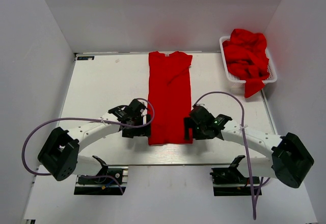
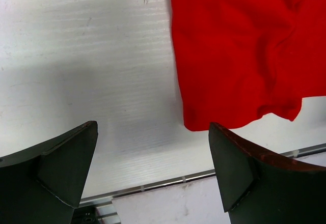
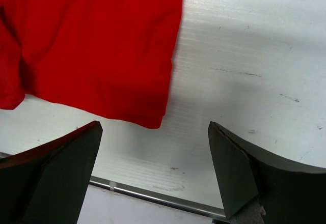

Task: Fold and stack the t-shirts
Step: Grab the bottom of the folded rectangular tshirt with both arms

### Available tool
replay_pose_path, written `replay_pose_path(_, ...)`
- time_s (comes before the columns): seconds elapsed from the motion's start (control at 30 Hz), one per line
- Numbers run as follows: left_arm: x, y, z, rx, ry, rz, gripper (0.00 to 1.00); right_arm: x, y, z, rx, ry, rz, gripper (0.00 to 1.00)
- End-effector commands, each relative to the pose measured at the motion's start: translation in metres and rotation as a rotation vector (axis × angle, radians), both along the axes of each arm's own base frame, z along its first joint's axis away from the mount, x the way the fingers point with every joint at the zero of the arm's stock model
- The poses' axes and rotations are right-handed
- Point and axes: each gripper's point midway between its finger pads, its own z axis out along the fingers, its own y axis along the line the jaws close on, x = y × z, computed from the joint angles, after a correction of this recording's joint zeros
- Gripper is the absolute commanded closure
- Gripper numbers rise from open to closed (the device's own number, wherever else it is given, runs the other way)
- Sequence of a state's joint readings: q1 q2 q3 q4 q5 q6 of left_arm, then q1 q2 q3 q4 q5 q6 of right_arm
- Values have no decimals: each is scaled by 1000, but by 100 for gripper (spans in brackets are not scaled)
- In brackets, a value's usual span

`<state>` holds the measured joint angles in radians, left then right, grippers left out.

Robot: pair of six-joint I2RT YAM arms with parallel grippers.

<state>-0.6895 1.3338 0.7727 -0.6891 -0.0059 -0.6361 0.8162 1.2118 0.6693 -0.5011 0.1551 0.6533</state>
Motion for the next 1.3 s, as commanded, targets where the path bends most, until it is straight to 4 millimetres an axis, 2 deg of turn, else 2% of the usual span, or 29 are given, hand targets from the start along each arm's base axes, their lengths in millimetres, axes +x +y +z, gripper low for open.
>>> replay_pose_path(0.0, 8, -11, 10, -66, -59, -9, 0, 7, 2, 0, -28, -36, -82, 10)
replay_pose_path(0.13, 7, -11, 8, -54, -57, -15, 0, 0, 7, -6, -81, -25, -81, 10)
replay_pose_path(0.3, -2, -14, 0, -50, -34, -41, 0, 1, 9, -5, -81, -49, -101, 10)
replay_pose_path(0.67, -8, -21, -18, 30, -18, -77, 0, 3, 6, -9, -102, -73, -122, 10)
replay_pose_path(0.77, -11, -22, -23, 53, -16, -73, 8, 2, 5, -13, -112, -63, -121, 10)
replay_pose_path(0.9, -16, -25, -31, 69, 3, -88, 9, 0, 7, -16, -108, -51, -103, 10)
replay_pose_path(1.0, -14, -31, -31, 81, -10, -102, 15, -3, 10, -21, -97, -36, -77, 15)
replay_pose_path(1.07, -15, -33, -37, 99, 7, -112, 24, -6, 10, -25, -104, -20, -63, 19)
replay_pose_path(1.13, -16, -36, -38, 102, 9, -121, 32, -6, 13, -25, -101, -12, -40, 28)
replay_pose_path(1.17, -18, -38, -38, 102, 9, -130, 40, -7, 14, -27, -105, -7, -37, 35)
replay_pose_path(1.2, -17, -40, -37, 99, 11, -146, 45, -10, 15, -30, -105, 12, -22, 49)
replay_pose_path(1.27, -21, -44, -37, 105, 16, -165, 57, -12, 16, -33, -113, 31, -13, 59)
